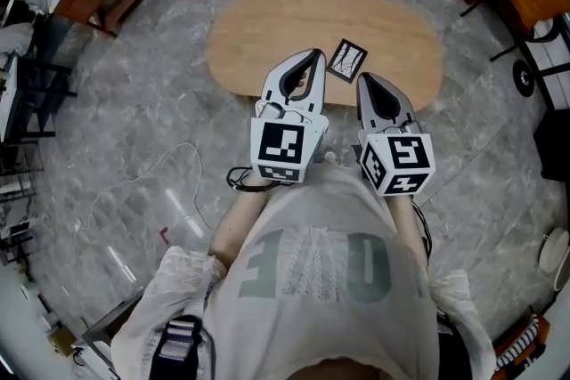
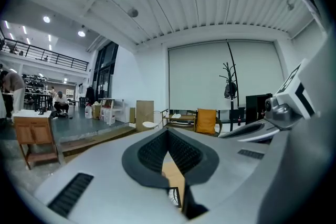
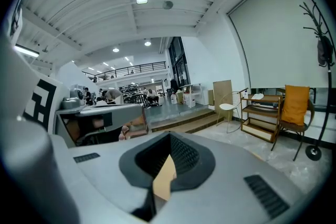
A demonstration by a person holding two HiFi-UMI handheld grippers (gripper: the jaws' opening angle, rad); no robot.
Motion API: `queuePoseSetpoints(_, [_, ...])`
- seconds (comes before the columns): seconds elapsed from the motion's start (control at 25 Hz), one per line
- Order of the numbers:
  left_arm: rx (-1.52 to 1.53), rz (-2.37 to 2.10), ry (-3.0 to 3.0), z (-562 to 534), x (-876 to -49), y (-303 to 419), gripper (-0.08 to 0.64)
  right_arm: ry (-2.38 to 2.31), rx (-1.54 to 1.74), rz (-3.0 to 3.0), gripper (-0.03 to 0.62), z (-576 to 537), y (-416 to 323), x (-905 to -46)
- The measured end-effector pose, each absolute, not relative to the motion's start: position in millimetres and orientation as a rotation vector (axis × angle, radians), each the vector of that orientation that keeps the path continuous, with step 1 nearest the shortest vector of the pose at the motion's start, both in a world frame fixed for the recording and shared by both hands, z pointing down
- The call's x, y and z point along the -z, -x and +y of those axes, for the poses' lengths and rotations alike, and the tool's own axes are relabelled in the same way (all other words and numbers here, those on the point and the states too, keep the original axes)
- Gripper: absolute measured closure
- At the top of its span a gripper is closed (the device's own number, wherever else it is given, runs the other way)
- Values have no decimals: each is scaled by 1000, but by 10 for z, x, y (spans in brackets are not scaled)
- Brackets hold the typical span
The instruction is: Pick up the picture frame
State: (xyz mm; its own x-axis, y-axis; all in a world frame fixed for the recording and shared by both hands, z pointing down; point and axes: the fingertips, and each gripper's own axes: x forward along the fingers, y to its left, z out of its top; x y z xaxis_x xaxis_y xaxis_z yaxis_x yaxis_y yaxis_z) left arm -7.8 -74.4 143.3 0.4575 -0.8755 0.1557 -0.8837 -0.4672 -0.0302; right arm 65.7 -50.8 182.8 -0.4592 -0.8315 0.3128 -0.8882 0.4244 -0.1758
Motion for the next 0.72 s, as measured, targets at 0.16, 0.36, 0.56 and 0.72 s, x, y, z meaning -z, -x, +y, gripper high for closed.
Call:
queuePoseSetpoints(0.16, [-238,-1585,-2620,-802,-1468,95,551,-1534,-496,-2489,588,-558,-644,-1865])
queuePoseSetpoints(0.36, [-254,-1571,-2611,-880,-1469,79,551,-1557,-508,-2484,588,-665,-666,-1823])
queuePoseSetpoints(0.56, [-274,-1553,-2598,-927,-1531,149,551,-1571,-493,-2468,588,-754,-616,-1821])
queuePoseSetpoints(0.72, [-306,-1548,-2580,-1014,-1672,190,551,-1536,-419,-2432,588,-847,-550,-1907])
